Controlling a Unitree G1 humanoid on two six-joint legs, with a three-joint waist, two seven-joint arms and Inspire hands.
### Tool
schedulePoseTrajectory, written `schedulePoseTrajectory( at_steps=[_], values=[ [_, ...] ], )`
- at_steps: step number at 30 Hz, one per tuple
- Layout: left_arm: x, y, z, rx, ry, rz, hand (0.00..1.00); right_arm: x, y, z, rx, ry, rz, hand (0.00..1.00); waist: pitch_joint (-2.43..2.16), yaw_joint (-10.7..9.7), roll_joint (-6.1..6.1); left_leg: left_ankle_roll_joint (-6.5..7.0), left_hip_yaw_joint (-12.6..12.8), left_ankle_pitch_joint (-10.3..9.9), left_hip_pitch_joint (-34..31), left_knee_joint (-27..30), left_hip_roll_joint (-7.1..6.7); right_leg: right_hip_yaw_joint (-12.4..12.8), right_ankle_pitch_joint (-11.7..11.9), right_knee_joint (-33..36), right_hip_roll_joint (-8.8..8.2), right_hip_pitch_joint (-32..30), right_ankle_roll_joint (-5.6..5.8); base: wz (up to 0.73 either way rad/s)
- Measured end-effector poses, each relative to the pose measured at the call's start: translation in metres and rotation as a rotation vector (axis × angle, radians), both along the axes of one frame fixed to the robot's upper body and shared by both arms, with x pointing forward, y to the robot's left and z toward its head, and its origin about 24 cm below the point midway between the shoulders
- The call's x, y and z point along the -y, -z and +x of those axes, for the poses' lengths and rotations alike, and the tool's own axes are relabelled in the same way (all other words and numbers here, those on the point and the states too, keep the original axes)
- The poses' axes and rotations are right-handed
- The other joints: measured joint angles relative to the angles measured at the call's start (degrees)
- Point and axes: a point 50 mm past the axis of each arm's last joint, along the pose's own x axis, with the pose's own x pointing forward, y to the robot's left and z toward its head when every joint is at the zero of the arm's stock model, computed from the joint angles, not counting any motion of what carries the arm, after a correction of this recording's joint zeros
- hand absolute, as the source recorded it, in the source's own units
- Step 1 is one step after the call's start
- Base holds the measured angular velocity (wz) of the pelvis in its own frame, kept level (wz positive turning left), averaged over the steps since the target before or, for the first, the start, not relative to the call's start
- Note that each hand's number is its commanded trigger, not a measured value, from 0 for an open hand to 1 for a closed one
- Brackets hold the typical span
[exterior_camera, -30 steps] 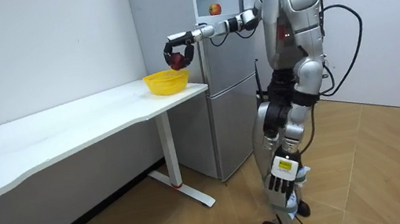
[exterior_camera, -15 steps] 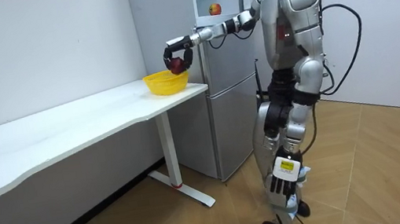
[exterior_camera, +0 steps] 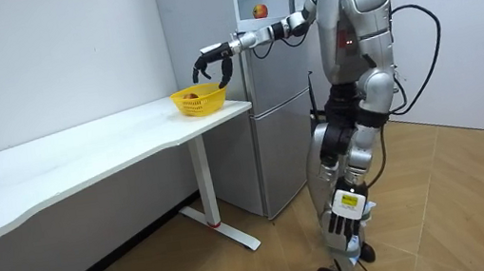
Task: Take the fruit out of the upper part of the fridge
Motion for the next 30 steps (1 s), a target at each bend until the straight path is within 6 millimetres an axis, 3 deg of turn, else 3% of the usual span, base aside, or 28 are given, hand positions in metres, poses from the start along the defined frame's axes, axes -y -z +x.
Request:
schedulePoseTrajectory(
  at_steps=[19, 21, 30],
  values=[
    [0.001, 0.001, -0.005, -0.010, -0.005, 0.005, 0.00, -0.001, -0.002, 0.000, 0.009, -0.005, -0.013, 0.00, 0.27, -1.3, 0.40, 0.00, 0.1, 0.0, 0.3, 0.6, -0.03, 1.0, 0.0, 0.0, 0.18, 0.2, -0.01, -0.01],
    [0.001, 0.001, -0.006, -0.013, -0.006, 0.005, 0.00, -0.003, -0.004, -0.001, 0.025, -0.015, -0.025, 0.00, 0.47, -1.4, 0.67, 0.01, 0.2, 0.0, 0.8, 0.5, -0.06, 1.3, 0.0, 0.0, 0.23, 0.7, -0.01, -0.05],
    [0.002, 0.002, -0.010, -0.035, -0.014, 0.003, 0.00, -0.013, -0.016, -0.003, 0.086, -0.058, -0.045, 0.00, 0.42, -2.7, 2.11, 0.06, 0.9, 0.0, 2.8, 0.2, 0.06, 2.3, 0.0, 0.8, 0.08, 1.7, 0.00, -0.04]
  ],
)
